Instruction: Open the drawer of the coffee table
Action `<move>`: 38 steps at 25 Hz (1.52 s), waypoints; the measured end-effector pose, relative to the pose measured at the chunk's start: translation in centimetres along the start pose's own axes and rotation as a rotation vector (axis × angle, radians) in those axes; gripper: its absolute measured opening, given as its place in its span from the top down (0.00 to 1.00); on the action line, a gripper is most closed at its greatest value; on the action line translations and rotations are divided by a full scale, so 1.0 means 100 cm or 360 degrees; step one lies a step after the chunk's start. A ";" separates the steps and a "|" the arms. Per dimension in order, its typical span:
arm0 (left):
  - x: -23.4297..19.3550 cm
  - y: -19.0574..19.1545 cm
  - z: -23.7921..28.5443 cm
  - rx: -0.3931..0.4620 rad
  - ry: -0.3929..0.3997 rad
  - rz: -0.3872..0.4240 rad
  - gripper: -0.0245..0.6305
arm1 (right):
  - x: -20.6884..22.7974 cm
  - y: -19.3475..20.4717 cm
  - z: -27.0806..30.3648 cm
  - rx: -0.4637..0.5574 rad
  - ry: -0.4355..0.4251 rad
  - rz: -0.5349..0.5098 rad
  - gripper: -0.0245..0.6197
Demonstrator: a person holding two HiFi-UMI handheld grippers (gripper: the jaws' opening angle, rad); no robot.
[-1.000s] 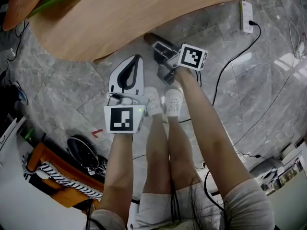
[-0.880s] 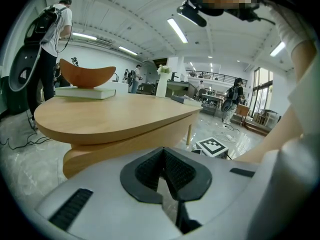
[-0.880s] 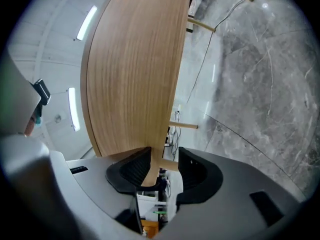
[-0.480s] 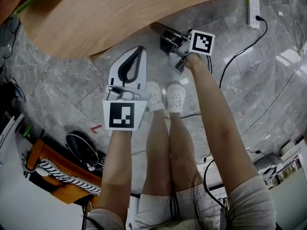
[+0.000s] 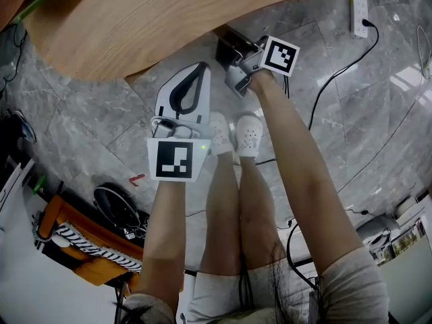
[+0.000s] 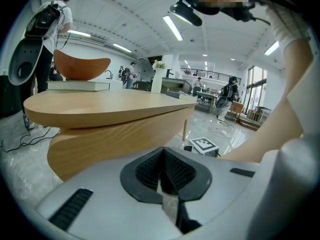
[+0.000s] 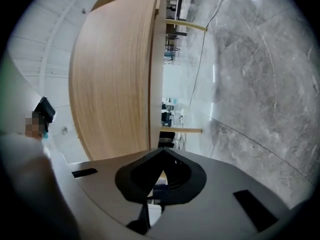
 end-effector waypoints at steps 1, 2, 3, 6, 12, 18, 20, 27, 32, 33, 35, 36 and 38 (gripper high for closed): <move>-0.006 0.000 0.003 -0.0001 0.0000 -0.0005 0.95 | 0.001 0.002 0.002 0.0001 -0.0082 -0.0006 0.93; -0.010 0.000 0.006 -0.0002 0.0002 -0.0006 0.95 | 0.001 0.005 0.003 0.0003 -0.0161 -0.0024 0.93; -0.013 0.001 0.007 -0.0005 0.0005 -0.0004 0.95 | -0.001 0.007 0.003 -0.0004 -0.0212 -0.0061 0.93; -0.012 0.004 0.007 -0.0007 0.0003 0.0003 0.95 | -0.008 0.008 0.001 -0.0059 -0.0161 -0.0131 0.91; -0.008 0.010 0.012 0.0033 0.0016 0.0034 0.95 | -0.001 0.010 0.009 0.0043 -0.0486 0.0145 0.61; -0.013 0.028 0.024 0.0044 0.0050 0.0127 0.95 | 0.011 0.007 0.021 0.0025 -0.0793 0.0044 0.61; -0.016 0.033 0.027 0.0060 0.0051 0.0155 0.95 | 0.011 0.003 0.023 0.0012 -0.0902 -0.0012 0.61; -0.020 0.037 0.031 0.0122 0.0049 0.0223 0.95 | 0.007 -0.004 0.020 -0.0086 -0.0829 -0.0265 0.61; -0.017 0.037 0.029 0.0142 0.0047 0.0245 0.95 | 0.005 -0.001 0.010 -0.0135 -0.0801 -0.0325 0.61; -0.016 0.037 0.028 0.0144 0.0046 0.0247 0.95 | 0.005 0.000 0.008 -0.0135 -0.0791 -0.0325 0.61; -0.015 0.036 0.027 0.0144 0.0042 0.0239 0.95 | 0.006 0.003 0.005 -0.0130 -0.0770 -0.0317 0.61; -0.015 0.035 0.026 0.0143 0.0040 0.0233 0.95 | 0.005 0.003 0.003 -0.0127 -0.0760 -0.0311 0.61; -0.014 0.033 0.025 0.0145 0.0037 0.0231 0.95 | 0.004 0.004 0.000 -0.0118 -0.0738 -0.0300 0.61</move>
Point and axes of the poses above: the fingertips, and each gripper's own axes: z forward along the fingers, x to its right, y out of its underside, the point moved 10 cm from there along -z, backward along the fingers, and after that the axes turned 10 degrees about -x, right-handed, at the moved point
